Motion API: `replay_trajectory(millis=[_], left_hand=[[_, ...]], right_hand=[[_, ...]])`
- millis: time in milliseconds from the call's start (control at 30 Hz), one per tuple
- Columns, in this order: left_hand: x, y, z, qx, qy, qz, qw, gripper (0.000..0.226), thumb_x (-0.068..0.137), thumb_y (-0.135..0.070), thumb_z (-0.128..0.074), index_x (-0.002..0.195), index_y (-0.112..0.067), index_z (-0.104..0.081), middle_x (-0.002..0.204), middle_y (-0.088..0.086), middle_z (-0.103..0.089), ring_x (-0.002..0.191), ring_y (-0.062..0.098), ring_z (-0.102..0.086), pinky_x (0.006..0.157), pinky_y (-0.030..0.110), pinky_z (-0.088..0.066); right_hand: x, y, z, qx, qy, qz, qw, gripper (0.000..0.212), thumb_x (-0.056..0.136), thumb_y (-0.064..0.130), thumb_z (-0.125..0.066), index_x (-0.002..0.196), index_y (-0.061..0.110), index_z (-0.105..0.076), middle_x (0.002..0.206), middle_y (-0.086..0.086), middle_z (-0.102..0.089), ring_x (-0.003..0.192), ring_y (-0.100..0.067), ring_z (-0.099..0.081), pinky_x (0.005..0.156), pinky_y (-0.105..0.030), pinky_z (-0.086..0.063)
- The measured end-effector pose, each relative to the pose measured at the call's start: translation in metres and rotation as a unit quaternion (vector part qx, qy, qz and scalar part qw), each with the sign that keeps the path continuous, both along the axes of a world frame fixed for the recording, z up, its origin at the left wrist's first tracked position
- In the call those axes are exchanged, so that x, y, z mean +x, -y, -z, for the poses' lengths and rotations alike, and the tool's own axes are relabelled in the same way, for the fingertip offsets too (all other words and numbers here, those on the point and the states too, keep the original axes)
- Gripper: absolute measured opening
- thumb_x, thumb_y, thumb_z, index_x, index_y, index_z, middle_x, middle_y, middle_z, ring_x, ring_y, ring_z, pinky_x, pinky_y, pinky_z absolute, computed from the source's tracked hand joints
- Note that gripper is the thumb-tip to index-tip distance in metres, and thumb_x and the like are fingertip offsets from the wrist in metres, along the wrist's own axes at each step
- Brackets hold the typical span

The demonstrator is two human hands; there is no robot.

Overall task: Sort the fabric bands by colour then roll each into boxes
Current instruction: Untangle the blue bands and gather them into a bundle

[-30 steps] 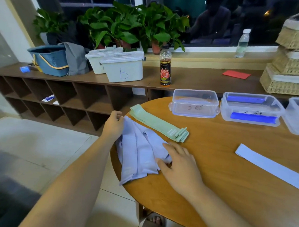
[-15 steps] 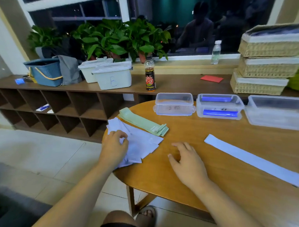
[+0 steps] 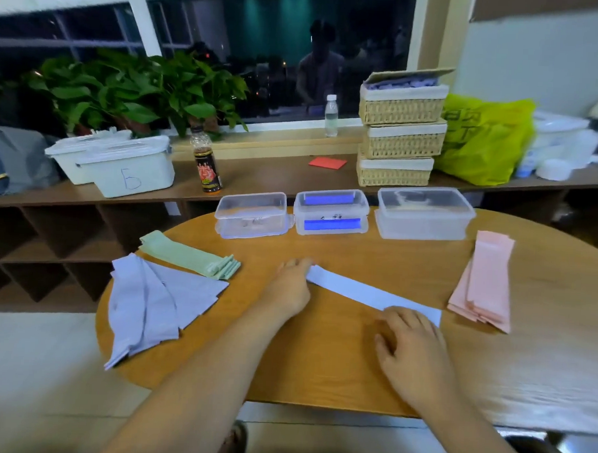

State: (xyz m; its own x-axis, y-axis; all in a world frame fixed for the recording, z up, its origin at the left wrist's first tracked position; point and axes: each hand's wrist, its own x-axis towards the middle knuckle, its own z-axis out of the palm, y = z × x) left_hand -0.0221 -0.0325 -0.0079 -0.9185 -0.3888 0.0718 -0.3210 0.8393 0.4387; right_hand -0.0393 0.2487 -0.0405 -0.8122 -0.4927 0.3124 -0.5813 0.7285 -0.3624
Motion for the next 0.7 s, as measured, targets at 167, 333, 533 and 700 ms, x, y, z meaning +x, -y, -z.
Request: replay_trajectory(millis=[167, 333, 533, 700], left_hand=[[-0.033, 0.02, 0.006, -0.031, 0.055, 0.041, 0.997, 0.043, 0.108, -0.01, -0.045, 0.139, -0.031, -0.064, 0.15, 0.004, -0.055, 0.141, 0.032, -0.044, 0.115, 0.045, -0.041], [-0.028, 0.02, 0.007, -0.042, 0.061, 0.053, 0.996, 0.037, 0.108, -0.013, -0.049, 0.138, -0.026, -0.066, 0.15, 0.005, -0.054, 0.133, 0.029, -0.054, 0.109, 0.039, -0.047], [-0.007, 0.016, 0.0, -0.046, -0.009, 0.051, 0.998, 0.046, 0.1, 0.006, -0.052, 0.126, -0.026, -0.071, 0.145, 0.002, -0.055, 0.131, 0.029, -0.059, 0.105, 0.035, -0.051], [0.019, 0.006, -0.027, -0.09, -0.115, 0.143, 0.979, 0.016, 0.098, -0.01, -0.071, 0.109, -0.021, -0.075, 0.114, -0.008, -0.056, 0.107, 0.012, -0.057, 0.095, 0.03, -0.052]], right_hand=[[-0.004, 0.0, 0.001, -0.004, 0.005, 0.042, 0.999, 0.03, 0.094, 0.045, -0.058, 0.124, 0.039, -0.063, 0.134, 0.017, -0.062, 0.129, -0.014, -0.054, 0.108, -0.04, -0.042], [-0.006, 0.002, 0.004, 0.007, -0.003, 0.051, 0.999, 0.035, 0.096, 0.048, -0.054, 0.128, 0.037, -0.064, 0.136, 0.014, -0.061, 0.131, -0.014, -0.052, 0.111, -0.041, -0.041], [-0.006, 0.002, 0.002, -0.017, 0.02, 0.05, 0.998, 0.032, 0.096, 0.044, -0.057, 0.127, 0.039, -0.063, 0.133, 0.017, -0.061, 0.13, -0.013, -0.052, 0.112, -0.04, -0.037], [-0.004, -0.001, -0.002, -0.043, 0.032, 0.034, 0.998, 0.034, 0.096, 0.038, -0.061, 0.13, 0.037, -0.061, 0.135, 0.016, -0.061, 0.13, -0.015, -0.052, 0.113, -0.04, -0.035]])
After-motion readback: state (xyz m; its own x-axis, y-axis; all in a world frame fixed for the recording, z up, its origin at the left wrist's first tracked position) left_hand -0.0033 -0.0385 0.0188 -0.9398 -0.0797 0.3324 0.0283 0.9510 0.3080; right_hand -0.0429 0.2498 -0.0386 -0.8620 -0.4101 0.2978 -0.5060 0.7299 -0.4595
